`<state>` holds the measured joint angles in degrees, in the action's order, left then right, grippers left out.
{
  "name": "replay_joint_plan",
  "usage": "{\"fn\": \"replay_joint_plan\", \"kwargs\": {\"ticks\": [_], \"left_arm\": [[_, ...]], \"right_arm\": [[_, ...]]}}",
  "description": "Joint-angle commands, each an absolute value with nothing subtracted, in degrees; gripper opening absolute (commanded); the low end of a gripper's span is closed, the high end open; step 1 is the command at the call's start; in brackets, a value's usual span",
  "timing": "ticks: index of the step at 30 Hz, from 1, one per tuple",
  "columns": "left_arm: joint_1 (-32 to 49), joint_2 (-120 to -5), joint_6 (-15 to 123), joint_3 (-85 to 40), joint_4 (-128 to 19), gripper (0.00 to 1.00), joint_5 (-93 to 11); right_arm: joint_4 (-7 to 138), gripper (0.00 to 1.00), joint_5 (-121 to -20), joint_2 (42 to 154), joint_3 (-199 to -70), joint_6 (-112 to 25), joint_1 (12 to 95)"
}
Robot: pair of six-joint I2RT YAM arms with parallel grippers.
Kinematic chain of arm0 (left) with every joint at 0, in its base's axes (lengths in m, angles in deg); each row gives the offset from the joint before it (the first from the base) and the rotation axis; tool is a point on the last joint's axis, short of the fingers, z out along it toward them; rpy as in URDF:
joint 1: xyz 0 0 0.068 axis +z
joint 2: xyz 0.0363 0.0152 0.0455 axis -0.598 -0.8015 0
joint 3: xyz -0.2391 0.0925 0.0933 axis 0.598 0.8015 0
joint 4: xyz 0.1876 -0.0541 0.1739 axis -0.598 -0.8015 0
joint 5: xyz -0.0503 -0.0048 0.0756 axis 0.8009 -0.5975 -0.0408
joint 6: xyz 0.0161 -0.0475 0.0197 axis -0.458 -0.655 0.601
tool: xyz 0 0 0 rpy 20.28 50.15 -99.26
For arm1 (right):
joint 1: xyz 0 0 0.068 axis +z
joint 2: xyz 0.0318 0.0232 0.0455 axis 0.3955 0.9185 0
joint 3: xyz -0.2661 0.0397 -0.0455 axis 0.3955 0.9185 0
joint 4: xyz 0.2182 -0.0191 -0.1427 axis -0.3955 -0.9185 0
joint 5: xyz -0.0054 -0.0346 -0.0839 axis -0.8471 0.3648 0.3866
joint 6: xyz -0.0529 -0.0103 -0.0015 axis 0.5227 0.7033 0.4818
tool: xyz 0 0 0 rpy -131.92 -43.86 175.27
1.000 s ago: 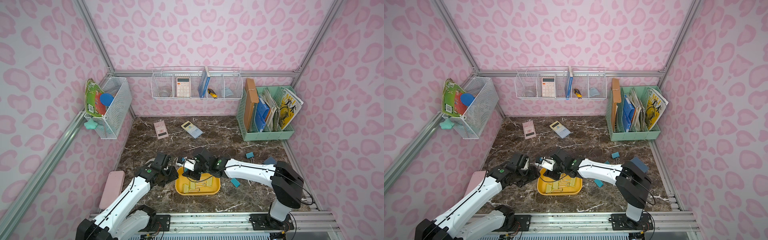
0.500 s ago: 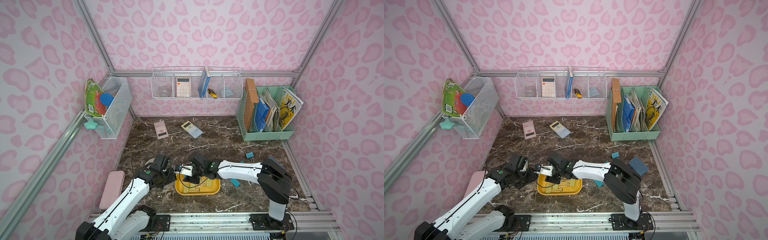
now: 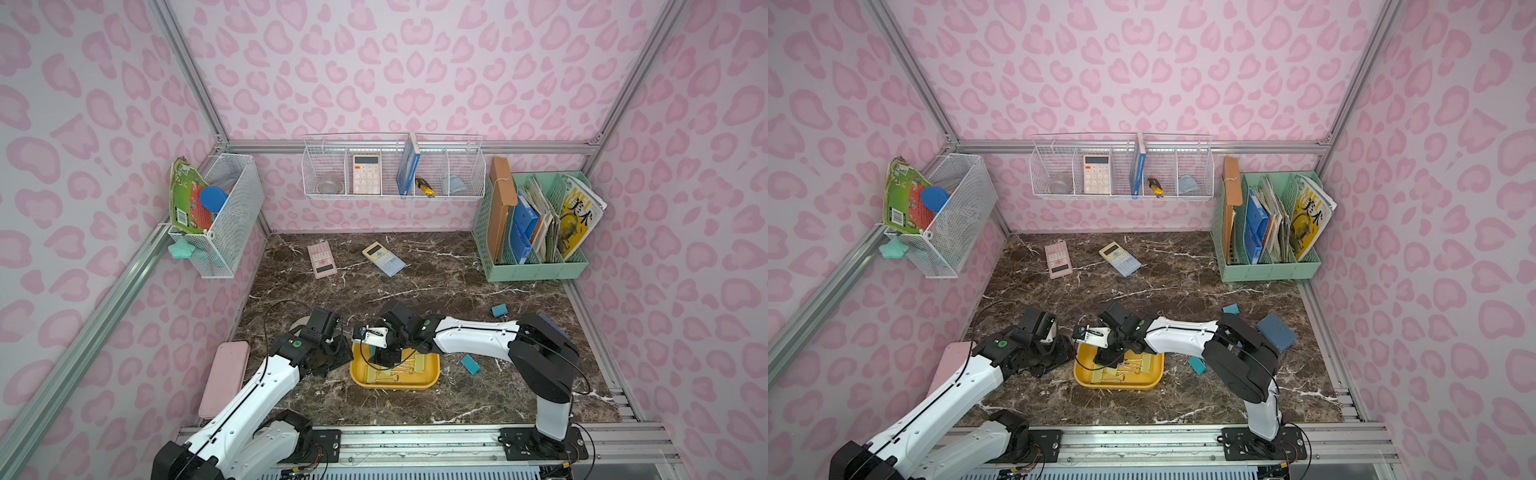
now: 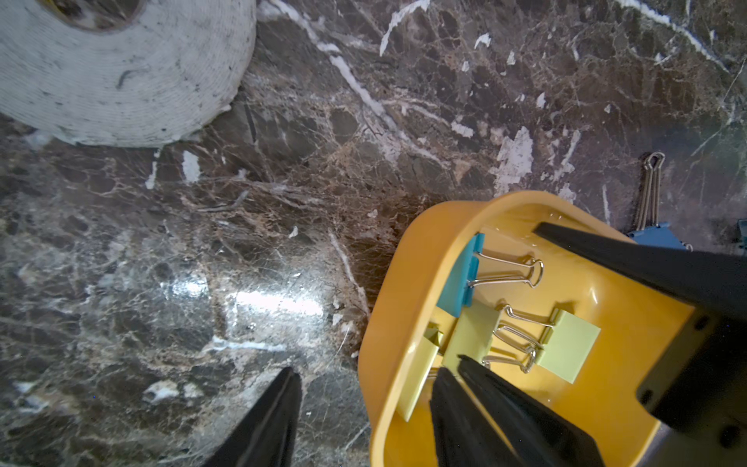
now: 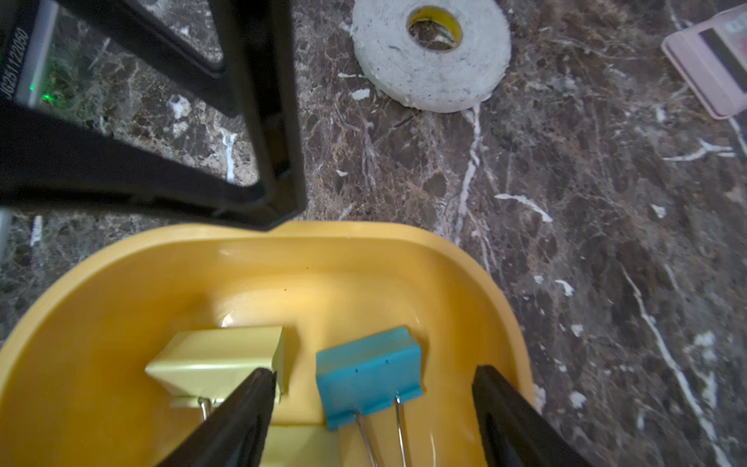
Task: Put the binder clips in the storage box
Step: Place the binder clip in the storage box, then pick up the binder clip at the center of the board.
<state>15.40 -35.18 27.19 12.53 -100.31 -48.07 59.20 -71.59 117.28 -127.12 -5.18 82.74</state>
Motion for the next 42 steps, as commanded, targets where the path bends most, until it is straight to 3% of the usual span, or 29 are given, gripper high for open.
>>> {"fn": "replay_joint_plan", "kwargs": {"ticks": [1,7,11,14,17,24,30,42], "left_arm": [[15.44,-35.76,27.49,12.27,-100.14,0.57,-47.79],[14.69,-37.51,29.85,11.21,-96.94,0.57,-43.35],[11.23,-41.16,31.83,9.38,-95.9,0.57,-42.38],[9.31,-43.8,32.53,9.29,-94.57,0.57,-41.98],[9.21,-45.17,32.86,10.16,-93.28,0.57,-41.22],[9.21,-45.49,32.96,9.93,-93.31,0.57,-41.61],[9.3,-46.01,33.14,9.75,-93.6,0.57,-41.76],[9.48,-46.67,33.29,9.65,-93.69,0.56,-42.08]], "right_arm": [[64.0,0.81,-71.92,112.26,-124.63,-9.75,79.86],[63.77,0.8,-63.86,100.56,-118.56,-23.75,70.51],[51.36,0.79,-57.07,97.69,-120.13,-46.13,55.94],[46.39,0.8,-52.61,94.68,-116.24,-55.16,47.88],[48.12,0.81,-54.22,92.45,-112.6,-49.82,43.88],[47.42,0.86,-37.87,96.1,-109.44,-39.69,43.27],[55.19,0.87,-38.63,94.42,-102.47,-32.86,40.41],[62.81,0.85,-46.12,100.02,-102.0,-28.62,36.28]]}}
